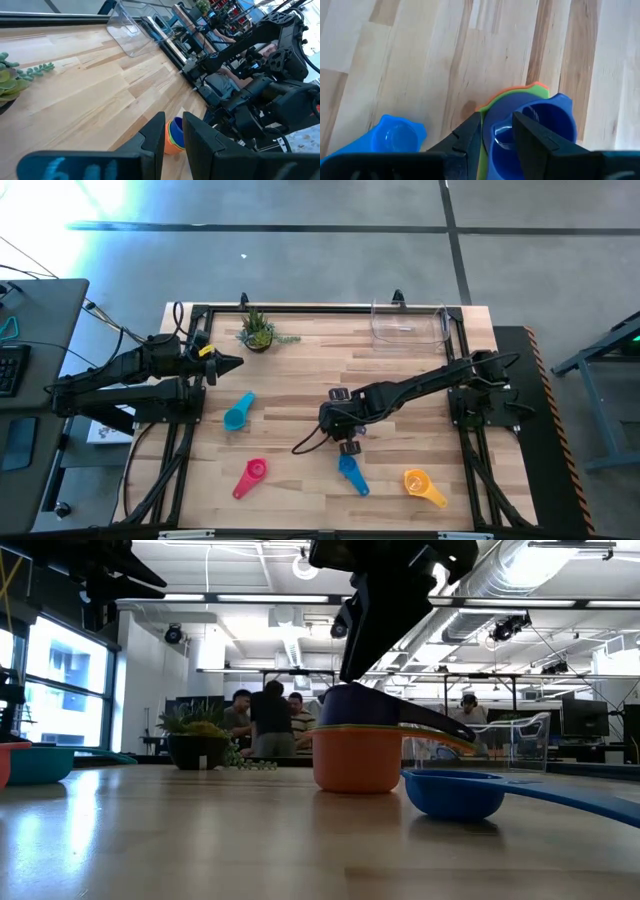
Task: Nest measuring cups in basket
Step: Stack the dark blue measuring cup on top of the light green measuring cup, then stack the yellow measuring cup on top of the dark blue measuring cup
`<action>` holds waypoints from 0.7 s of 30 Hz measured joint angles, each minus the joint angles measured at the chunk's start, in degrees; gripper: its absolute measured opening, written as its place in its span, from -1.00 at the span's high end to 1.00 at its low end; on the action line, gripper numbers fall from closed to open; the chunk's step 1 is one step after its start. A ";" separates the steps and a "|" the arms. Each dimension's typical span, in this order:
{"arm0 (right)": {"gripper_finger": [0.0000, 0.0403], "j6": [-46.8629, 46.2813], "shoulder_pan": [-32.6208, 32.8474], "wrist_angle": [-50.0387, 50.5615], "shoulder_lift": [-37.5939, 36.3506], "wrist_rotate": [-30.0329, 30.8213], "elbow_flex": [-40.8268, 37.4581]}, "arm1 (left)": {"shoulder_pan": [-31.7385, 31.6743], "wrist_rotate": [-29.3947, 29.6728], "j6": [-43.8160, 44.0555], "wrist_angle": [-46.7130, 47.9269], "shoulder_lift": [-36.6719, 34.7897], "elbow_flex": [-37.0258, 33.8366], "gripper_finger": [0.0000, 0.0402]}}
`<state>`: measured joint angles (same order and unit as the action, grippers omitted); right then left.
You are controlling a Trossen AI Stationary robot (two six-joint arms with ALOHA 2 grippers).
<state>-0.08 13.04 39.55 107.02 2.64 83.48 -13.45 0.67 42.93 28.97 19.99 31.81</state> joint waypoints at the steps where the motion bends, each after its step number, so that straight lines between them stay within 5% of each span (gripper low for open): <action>1: 0.49 0.00 0.00 -0.05 0.00 -0.05 0.00 | 0.00 0.00 -0.02 0.00 0.00 0.00 0.71; 21: 0.49 -2.69 -0.30 1.53 2.05 0.77 2.60 | -0.02 0.00 -0.08 2.45 0.00 -0.02 0.71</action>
<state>-2.77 12.74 41.08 109.08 3.41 86.08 -13.47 0.67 42.85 31.42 19.99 31.79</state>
